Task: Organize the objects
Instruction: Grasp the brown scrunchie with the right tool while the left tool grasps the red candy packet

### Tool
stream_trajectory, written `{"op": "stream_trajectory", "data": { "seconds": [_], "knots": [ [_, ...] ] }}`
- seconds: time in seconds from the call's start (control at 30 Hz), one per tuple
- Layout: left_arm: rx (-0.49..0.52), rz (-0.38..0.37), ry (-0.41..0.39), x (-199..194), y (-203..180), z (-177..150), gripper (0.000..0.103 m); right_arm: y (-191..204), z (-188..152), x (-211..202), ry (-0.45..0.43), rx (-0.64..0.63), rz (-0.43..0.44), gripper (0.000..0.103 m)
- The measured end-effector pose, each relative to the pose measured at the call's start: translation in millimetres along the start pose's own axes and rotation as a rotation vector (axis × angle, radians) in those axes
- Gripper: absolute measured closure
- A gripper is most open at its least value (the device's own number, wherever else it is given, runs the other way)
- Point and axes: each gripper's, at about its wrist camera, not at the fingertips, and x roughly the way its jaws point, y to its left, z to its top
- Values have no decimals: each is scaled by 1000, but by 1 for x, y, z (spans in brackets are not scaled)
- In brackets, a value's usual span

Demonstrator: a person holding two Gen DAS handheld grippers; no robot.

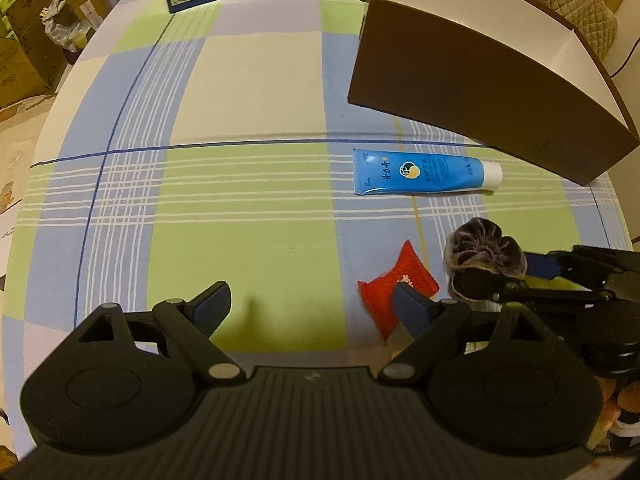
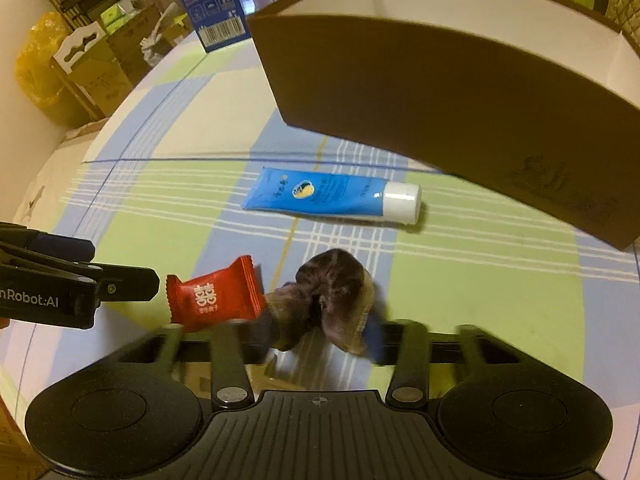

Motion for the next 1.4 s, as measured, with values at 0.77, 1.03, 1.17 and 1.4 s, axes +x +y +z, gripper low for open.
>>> {"op": "stream_trajectory", "data": {
  "seconds": [0.77,1.03,1.17,1.4],
  "knots": [
    [270,-116,24,29,-23,6,40,-90,-24,-65,-67,257,-139,91],
    [381,-193,74,44,-39,5,62,-105,-38,-76,-57,351,-140,91],
    [424,-189,79,48,-51,-1,62,-103,-40,-78,-57,349,-129,91],
    [472,-159,42,48,-62,-4,61,-102,-42,-74,-43,344,-123,91]
  ]
}}
